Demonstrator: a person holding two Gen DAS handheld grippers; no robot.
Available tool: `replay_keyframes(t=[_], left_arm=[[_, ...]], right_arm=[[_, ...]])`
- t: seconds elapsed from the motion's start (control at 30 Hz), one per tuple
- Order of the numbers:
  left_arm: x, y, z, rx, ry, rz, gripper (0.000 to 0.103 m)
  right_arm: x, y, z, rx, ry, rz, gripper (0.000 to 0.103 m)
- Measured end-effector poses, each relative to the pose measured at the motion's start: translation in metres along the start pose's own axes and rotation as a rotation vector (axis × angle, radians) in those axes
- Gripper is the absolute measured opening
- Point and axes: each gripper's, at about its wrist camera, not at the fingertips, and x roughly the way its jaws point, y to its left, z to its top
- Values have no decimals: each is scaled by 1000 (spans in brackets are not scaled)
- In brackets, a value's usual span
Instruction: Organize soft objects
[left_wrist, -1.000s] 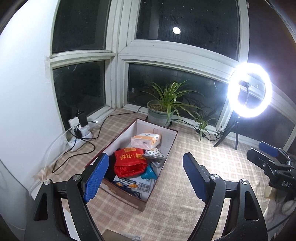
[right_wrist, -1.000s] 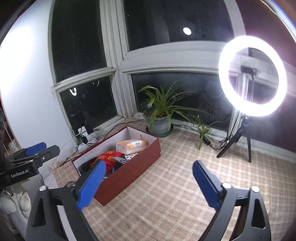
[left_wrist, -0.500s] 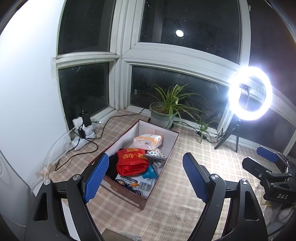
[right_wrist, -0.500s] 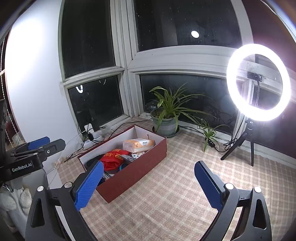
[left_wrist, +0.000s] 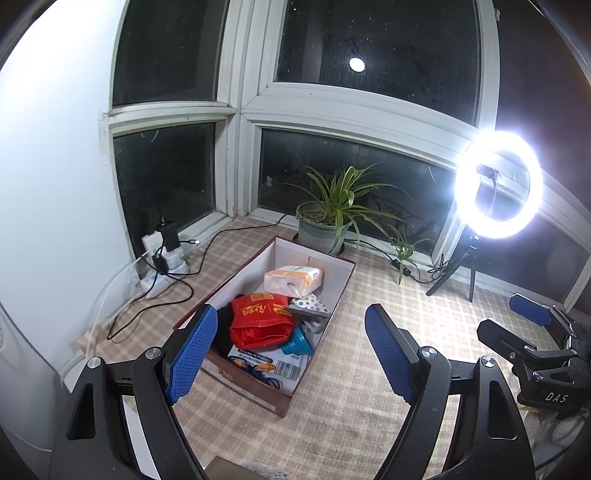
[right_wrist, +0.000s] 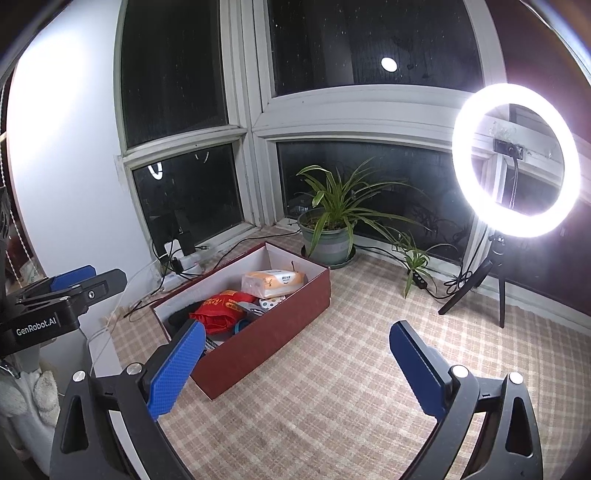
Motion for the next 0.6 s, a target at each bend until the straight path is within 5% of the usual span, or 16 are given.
replay_keyframes(t=[0.6], left_arm=[[1,-1,2,2,0,-10,82]], right_arm=[[-2,-3,-1,-2,-2,1,99]])
